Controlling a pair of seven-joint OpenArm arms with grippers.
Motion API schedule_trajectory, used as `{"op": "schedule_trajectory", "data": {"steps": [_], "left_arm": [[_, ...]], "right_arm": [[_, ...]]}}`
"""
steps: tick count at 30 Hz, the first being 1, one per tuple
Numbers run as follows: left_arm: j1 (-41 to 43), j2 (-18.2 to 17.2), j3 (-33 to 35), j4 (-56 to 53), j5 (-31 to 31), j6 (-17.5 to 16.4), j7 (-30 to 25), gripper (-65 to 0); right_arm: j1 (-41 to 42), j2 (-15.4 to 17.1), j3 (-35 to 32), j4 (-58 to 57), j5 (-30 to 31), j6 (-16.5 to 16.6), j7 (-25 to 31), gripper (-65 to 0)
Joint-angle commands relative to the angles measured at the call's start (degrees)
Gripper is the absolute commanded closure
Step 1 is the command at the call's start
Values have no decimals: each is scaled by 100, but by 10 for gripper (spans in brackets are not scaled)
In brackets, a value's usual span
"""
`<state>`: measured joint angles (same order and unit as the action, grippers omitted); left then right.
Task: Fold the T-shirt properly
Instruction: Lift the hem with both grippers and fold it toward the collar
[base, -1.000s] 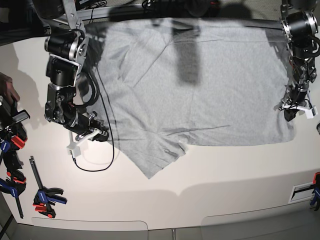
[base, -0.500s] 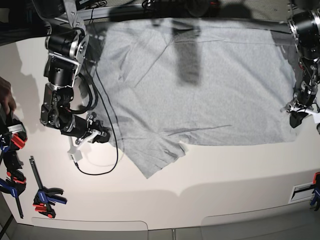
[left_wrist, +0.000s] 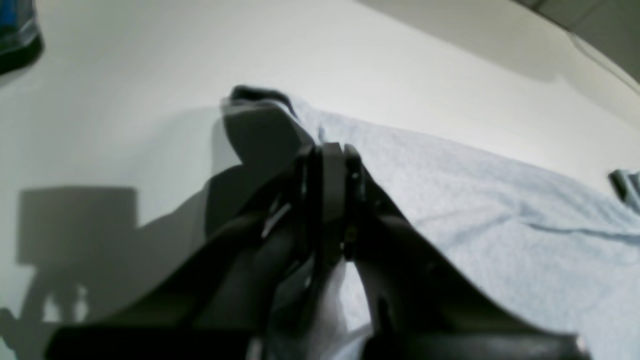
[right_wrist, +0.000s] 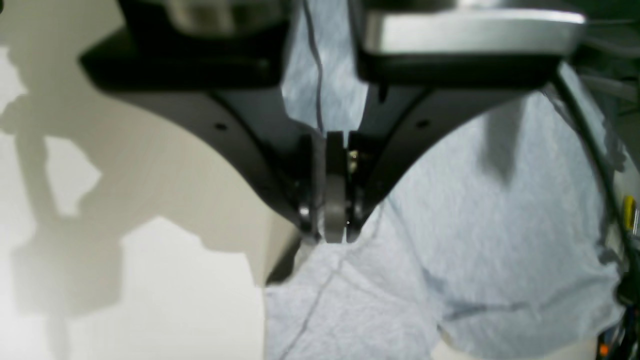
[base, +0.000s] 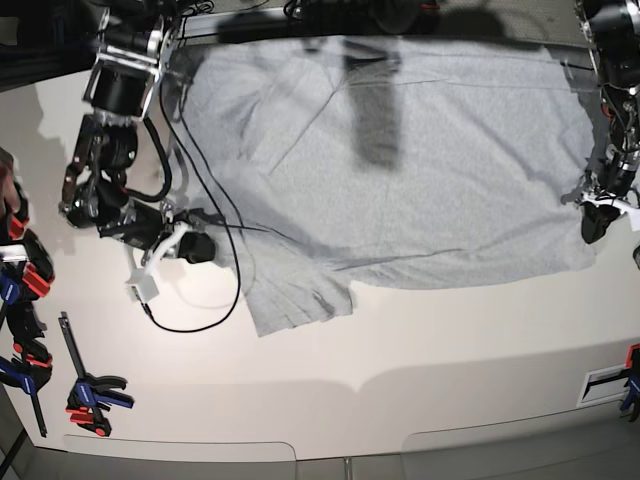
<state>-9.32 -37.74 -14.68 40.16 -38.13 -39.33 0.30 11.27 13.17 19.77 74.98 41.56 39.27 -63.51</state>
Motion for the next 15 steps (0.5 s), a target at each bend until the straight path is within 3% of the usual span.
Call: {"op": "schedule_trajectory", "data": {"steps": [1,8,15], "left_arm": [[-22,-166,-140,177,-114,-67,-162,0],[542,-168,-1045,640,-116,-67,-101,0],[1137,-164,-1202,920,-131,-67,-76,0]], "right_arm": [[-26,66,15,223,111,73,94,0],[-894,68,15,1084,107,73,81,0],[-1528,68,17,1674,109,73,2,0]]}}
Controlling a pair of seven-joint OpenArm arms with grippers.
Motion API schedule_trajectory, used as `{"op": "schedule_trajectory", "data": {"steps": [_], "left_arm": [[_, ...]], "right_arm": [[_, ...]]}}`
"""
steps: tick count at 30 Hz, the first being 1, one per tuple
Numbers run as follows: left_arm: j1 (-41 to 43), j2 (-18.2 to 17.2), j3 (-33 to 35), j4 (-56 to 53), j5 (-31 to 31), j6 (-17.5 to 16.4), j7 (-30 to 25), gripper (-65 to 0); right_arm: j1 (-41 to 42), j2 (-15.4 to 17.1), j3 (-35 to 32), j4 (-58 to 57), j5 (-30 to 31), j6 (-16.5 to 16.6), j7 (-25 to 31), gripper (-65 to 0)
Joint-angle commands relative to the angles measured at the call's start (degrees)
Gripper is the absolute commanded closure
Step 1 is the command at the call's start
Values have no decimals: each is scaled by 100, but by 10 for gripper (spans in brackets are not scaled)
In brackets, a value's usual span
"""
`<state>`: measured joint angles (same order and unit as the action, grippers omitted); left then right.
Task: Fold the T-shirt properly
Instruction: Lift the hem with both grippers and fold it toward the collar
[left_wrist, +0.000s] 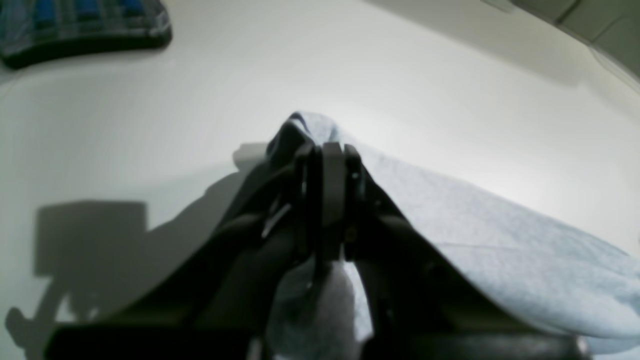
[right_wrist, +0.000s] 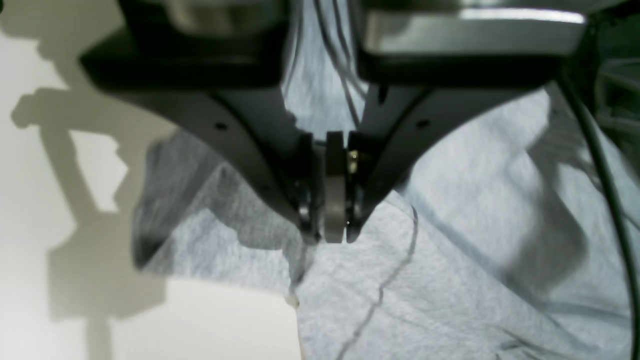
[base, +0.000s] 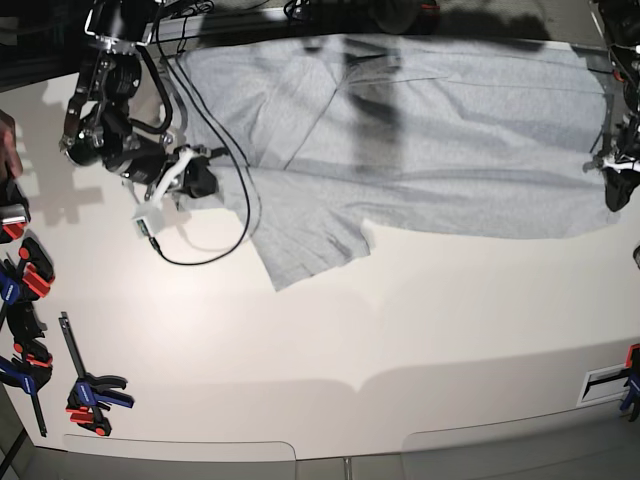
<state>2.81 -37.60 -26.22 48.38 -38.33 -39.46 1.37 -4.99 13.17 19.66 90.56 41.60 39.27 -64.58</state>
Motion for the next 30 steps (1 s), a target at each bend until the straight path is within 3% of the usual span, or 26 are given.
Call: {"op": "schedule_trajectory", "data": {"steps": [1,11,16,21,30], "left_arm": [[-7,-179,-48,149,-144,-54,-184,0],[654,-175,-83,1019,-374,-54,-179,0],[898,-160,-282,1263,-374,-54,-162,0],[1021,-162,-647,1274,-378,-54,299,0],[1231,-111,-673,1272,-374,-54,979,0]], "right_arm": [[17,66,28,181,105,73,107,0],[-634,66,737,608,131,73,109,0],[-693,63,1215,608,713,73,-68,0],[-693,42,1241,608,778,73,-90,0],[-710,-503,1241,608,791,73,-136,0]]}}
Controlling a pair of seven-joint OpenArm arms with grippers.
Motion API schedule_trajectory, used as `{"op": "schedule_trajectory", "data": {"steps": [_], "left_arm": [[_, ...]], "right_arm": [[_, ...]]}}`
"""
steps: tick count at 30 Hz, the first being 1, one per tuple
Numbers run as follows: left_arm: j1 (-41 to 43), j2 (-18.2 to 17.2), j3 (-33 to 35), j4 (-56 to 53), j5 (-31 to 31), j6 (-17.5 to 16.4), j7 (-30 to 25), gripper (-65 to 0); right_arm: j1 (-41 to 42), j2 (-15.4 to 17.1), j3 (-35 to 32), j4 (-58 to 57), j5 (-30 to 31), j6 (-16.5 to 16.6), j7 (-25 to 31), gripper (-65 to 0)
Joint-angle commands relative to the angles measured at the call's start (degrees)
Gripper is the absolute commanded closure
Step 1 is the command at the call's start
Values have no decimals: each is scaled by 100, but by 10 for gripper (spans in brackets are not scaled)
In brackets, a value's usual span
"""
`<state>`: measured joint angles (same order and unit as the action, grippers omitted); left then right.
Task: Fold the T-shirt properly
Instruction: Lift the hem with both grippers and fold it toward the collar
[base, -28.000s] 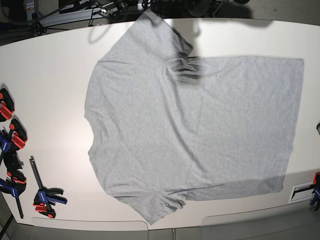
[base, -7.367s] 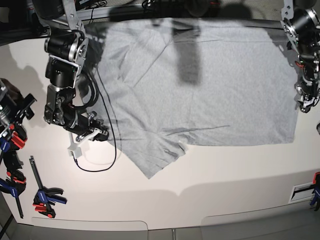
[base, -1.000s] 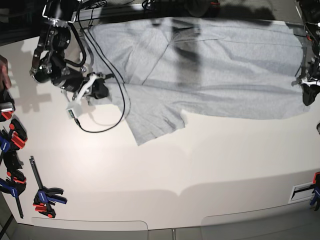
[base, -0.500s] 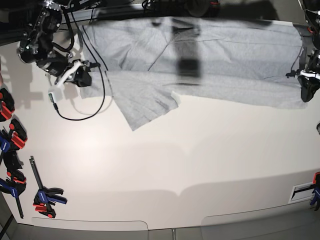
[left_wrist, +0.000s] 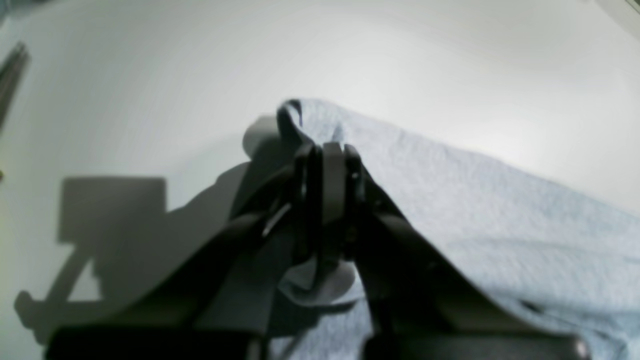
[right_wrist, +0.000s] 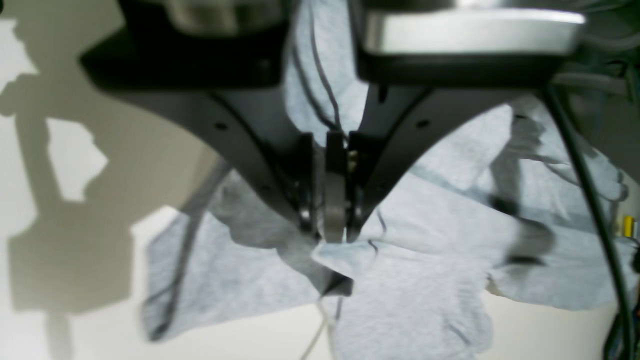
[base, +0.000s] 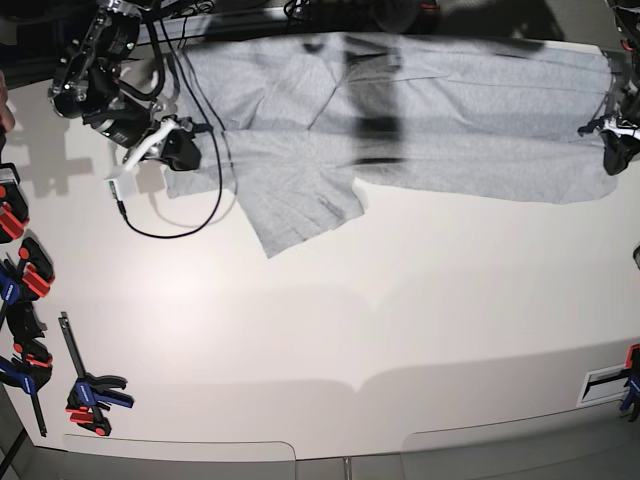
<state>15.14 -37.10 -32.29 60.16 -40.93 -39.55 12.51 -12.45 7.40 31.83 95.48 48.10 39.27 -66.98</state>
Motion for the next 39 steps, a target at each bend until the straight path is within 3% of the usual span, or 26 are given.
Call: {"op": "schedule_trajectory", "data": {"steps": [1,13,15,17,27,34,39], "left_arm": [[24,-162,-66,94,-116,-45,-138,0],[105,-68,-66,96,-118,-45,-144,-3],[105,-70,-66,96,-118,-45,-144,-114],[105,-72,-66,96,-120,-45,-219,-175],[105,-70,-68,96,-481,-45,-981,-181],[105,-68,-68,96,-481,-45,-1095,-181],[90,-66,-68,96,-479,-45,-1130,-181]], "right_arm": [[35,28,24,116,140,73,103,0],[22,-22,15,116,35,73,103,-12],[22,-7,13,116,35,73,205,-146],[22,-9,15,116,33,73,358,-205],[55,369,149,116,37,73,566,-206],[542,376,415,116,-13,73,1014,-206],[1152,243,26,24,-896,73,1331,-206]]}}
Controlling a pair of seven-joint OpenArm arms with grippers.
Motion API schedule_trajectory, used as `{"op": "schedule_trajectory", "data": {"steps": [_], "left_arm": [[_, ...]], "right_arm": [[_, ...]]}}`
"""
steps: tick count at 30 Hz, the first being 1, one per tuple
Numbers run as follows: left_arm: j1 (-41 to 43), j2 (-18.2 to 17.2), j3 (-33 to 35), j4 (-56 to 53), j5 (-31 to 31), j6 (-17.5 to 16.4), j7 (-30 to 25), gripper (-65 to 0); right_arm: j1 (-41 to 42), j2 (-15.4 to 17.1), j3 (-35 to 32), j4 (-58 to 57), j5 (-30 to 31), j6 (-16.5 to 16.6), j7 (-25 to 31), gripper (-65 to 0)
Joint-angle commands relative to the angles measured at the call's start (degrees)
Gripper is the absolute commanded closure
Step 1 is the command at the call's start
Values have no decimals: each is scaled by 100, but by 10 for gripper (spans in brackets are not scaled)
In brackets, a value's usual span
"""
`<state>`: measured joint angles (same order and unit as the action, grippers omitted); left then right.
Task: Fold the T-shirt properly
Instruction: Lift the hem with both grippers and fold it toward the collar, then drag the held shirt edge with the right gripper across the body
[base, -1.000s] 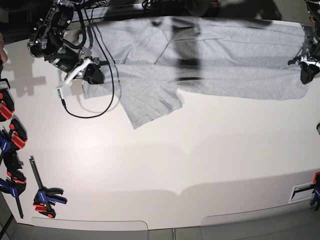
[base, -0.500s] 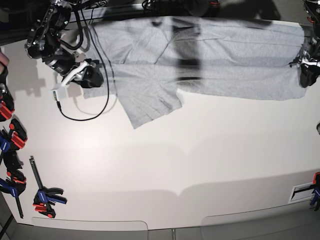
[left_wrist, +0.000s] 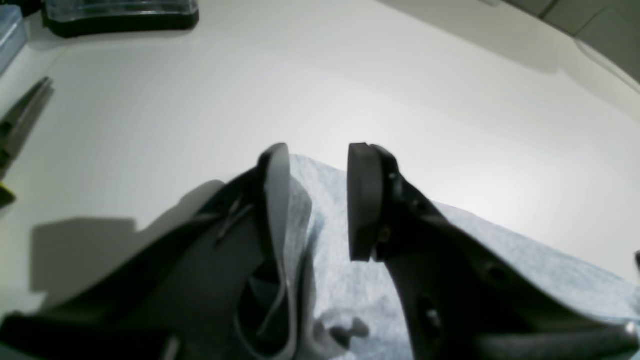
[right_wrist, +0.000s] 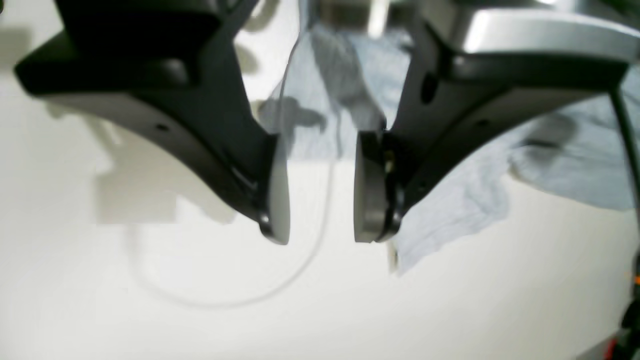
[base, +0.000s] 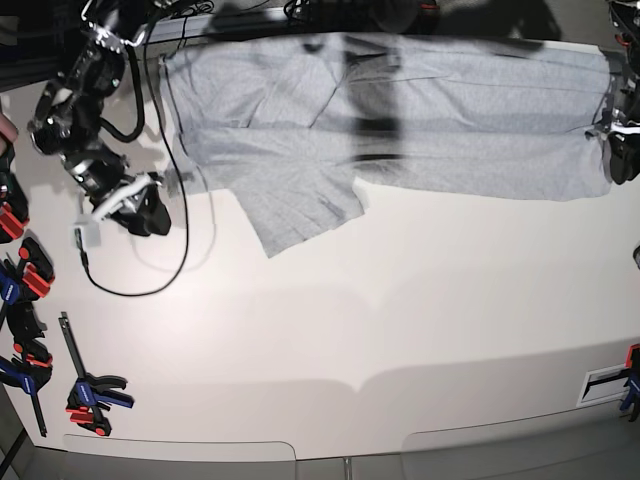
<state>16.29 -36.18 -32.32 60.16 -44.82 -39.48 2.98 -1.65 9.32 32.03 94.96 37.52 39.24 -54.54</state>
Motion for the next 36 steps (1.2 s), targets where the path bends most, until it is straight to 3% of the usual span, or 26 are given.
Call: {"op": "schedule_trajectory", "data": {"steps": [1,9,16,19,22,29,36], "left_arm": [[-26,-157,-66,96,-90,-52,-177,-181],[-26,-157,-66,96,-26,-52,-166,-182],[-26,-48,-66,96,-26,-52,-151,-181],[-26,83,-66,96,-26,-52,-149,-181],[-26,208,-63,96,-26,-52,-151,-181],[-26,186,-66,96,-26,-52,-157,-181],[-26,188,-66,96,-26,-52,-157,-181]], "right_arm": [[173,7,-144,-2,-22,76,212,-206],[986,-332,-1419,-1637,-922,76,684,-206],[1438,-538,-1766,-3119,-1399,7,1115,-206],[1486,-656,-1764,-3344,-1390,-4,1115,-188],[1497,-758,-1764,-3346,-1281,0,1080,0],[1587,-883,-1786,-3126,-765,76,905,0],[1279,-1222,-2061,-2074,-48,76,166,0]]}}
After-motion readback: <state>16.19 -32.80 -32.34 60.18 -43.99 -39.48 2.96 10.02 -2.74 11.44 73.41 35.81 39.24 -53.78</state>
